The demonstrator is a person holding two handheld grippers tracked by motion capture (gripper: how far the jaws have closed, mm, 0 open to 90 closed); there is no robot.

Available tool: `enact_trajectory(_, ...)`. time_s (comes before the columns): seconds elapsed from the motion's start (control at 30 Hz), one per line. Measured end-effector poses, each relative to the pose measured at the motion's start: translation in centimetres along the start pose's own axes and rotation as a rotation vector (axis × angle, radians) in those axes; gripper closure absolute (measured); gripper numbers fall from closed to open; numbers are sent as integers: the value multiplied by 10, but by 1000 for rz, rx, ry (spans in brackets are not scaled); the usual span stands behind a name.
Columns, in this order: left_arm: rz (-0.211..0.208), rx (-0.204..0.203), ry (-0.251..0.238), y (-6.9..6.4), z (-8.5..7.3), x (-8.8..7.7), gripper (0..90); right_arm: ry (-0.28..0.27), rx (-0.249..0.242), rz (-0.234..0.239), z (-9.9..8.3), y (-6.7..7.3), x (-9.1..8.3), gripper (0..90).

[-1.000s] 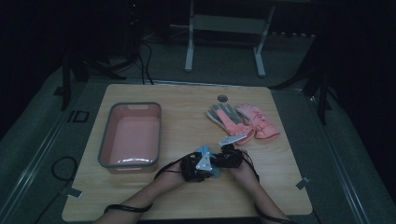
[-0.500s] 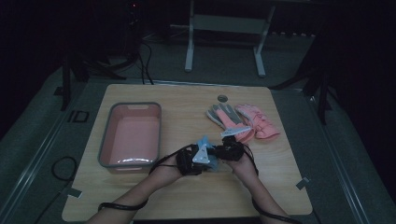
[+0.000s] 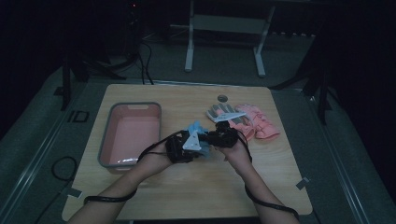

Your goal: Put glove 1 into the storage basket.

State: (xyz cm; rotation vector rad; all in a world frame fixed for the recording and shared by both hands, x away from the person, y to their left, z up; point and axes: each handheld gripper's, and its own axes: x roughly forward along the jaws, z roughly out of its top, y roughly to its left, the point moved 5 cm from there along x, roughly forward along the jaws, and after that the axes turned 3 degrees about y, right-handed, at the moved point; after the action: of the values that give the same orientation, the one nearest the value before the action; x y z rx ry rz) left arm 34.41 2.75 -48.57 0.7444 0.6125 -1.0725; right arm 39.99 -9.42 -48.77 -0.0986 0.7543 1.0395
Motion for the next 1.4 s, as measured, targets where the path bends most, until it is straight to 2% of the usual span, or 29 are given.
enact_trajectory(0.23,27,-25,1,12,-13,-20,781,-3,-21,27,22,8,15,828)
enact_trajectory(0.7,57,-61,53,26,-48,-52,781,7,-53,77,52,35,53,827)
enact_trajectory(0.97,78,-95,80,34,-75,-71,780,13,-65,115,68,54,81,826)
enact_trajectory(1.0,80,-98,84,35,-79,-73,781,12,-64,125,71,60,89,827)
enact_trajectory(1.07,79,-104,91,36,-86,-76,780,13,-67,127,72,61,92,827)
enact_trajectory(1.4,68,-134,116,41,-123,-92,780,48,-85,156,82,83,129,827)
